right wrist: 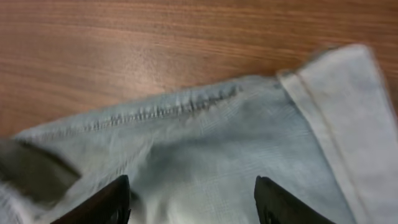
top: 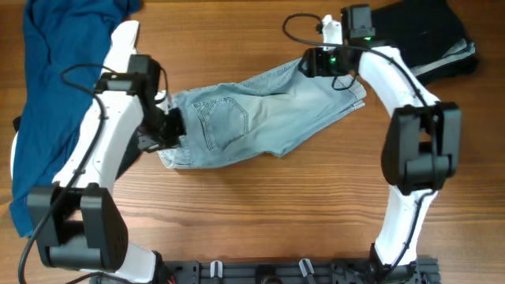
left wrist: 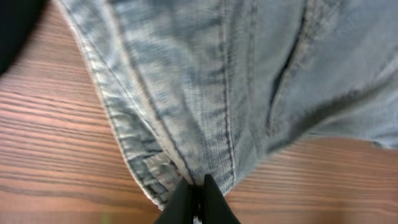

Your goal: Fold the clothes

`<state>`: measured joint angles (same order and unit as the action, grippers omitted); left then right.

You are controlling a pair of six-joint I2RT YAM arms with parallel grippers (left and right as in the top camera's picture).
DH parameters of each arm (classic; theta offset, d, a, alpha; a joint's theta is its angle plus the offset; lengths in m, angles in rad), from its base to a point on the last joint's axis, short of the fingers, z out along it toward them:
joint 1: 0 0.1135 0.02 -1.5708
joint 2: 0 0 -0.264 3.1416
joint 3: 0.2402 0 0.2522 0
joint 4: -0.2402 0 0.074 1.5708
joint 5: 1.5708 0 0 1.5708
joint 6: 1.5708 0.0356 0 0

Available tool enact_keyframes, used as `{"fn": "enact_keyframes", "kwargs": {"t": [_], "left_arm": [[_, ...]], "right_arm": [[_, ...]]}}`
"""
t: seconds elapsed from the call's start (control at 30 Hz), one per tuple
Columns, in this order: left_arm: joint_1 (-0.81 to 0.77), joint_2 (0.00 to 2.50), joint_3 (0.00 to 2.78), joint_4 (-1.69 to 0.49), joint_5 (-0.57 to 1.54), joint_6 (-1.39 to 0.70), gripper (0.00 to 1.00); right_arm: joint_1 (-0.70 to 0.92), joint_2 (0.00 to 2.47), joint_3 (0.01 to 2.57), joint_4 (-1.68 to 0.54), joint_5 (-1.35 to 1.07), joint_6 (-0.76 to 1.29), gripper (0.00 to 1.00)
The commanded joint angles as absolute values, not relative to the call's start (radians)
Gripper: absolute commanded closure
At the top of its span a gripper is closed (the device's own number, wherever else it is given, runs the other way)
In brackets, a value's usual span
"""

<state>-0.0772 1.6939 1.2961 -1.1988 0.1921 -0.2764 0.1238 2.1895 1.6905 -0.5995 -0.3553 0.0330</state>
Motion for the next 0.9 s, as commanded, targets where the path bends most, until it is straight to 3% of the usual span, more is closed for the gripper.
{"fn": "enact_keyframes", "kwargs": {"t": [0.0,0.2,0.23,0.3,0.33,0.57,0.87], "left_arm": [[-0.162,1.685,1.227,-1.206,0.212,-0.358,0.96],[-0.189,1.685,0.895,-1.058,0.294,-0.457,0.96],[-0.189,1.685,0.877,-1.037,0.32,-0.457,0.6],[-0.189,1.685,0.872,-1.02,0.325,-0.452,0.07],[-0.187,1.685,0.872,-1.015,0.323,-0.452,0.01],[-0.188,1.663,0.879,-0.938,0.275,-0.449,0.0],[-0.188,1.341,0.883,-0.96,0.132,-0.45,0.0]], "right_arm": [[0.124,2.243,1.692,-0.574,-0.364,0.08,0.36],[0.124,2.246,1.692,-0.575,-0.364,0.078,0.35],[0.124,2.246,1.692,-0.575,-0.364,0.079,0.35],[0.124,2.246,1.692,-0.575,-0.365,0.079,0.31],[0.124,2.246,1.692,-0.575,-0.365,0.079,0.3],[0.124,2.246,1.692,-0.576,-0.365,0.076,0.27],[0.124,2.246,1.694,-0.524,-0.394,0.064,0.2]]}}
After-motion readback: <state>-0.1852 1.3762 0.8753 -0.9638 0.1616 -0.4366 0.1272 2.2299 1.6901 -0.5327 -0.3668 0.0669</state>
